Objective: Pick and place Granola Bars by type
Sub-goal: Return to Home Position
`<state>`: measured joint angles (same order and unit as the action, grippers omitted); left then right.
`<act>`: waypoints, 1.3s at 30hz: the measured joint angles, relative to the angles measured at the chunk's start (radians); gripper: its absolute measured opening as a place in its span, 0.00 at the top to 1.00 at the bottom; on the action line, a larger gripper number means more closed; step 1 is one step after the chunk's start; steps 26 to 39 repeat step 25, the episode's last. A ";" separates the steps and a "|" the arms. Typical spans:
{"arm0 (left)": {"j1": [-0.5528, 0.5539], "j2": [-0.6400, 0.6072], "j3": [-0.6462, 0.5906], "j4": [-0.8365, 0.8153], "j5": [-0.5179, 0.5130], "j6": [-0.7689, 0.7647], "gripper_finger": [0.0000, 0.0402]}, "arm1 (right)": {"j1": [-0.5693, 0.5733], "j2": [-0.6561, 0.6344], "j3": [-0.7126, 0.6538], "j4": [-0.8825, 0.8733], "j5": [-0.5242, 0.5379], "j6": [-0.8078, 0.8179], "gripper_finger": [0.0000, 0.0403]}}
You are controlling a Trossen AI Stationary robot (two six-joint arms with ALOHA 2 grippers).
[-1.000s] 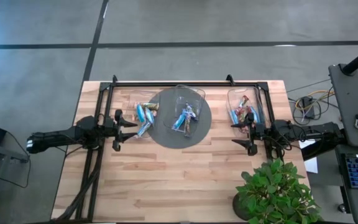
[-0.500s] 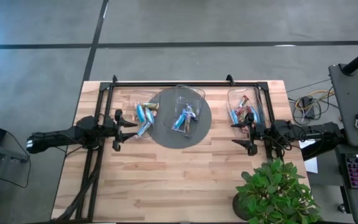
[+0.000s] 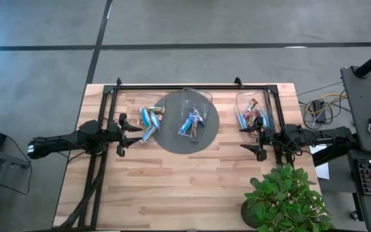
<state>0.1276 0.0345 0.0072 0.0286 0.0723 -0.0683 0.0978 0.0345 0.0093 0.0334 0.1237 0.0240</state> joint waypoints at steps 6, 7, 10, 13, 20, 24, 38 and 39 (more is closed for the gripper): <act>0.000 0.000 0.000 0.000 0.000 0.000 0.57 | 0.000 0.000 0.000 0.000 0.000 0.000 0.22; 0.000 0.000 0.000 0.000 0.000 0.000 0.57 | 0.000 0.000 0.000 0.000 0.000 0.001 0.22; 0.000 0.000 0.000 0.000 0.000 0.000 0.57 | 0.000 0.000 0.000 0.000 0.000 0.000 0.22; 0.000 0.000 0.000 0.000 0.000 0.000 0.57 | 0.000 0.000 0.000 0.000 0.000 0.002 0.23; 0.000 0.000 0.000 0.000 0.000 0.000 0.57 | 0.000 0.000 0.000 0.000 0.000 0.000 0.25; 0.000 0.000 0.000 0.000 0.000 0.000 0.57 | 0.000 0.000 0.000 0.000 0.000 0.000 0.24; 0.000 0.000 0.000 0.000 0.000 0.000 0.57 | 0.000 0.000 0.000 0.000 0.000 0.000 0.24; 0.000 0.000 0.000 0.000 0.000 0.000 0.57 | 0.000 0.000 0.000 0.000 0.000 0.000 0.24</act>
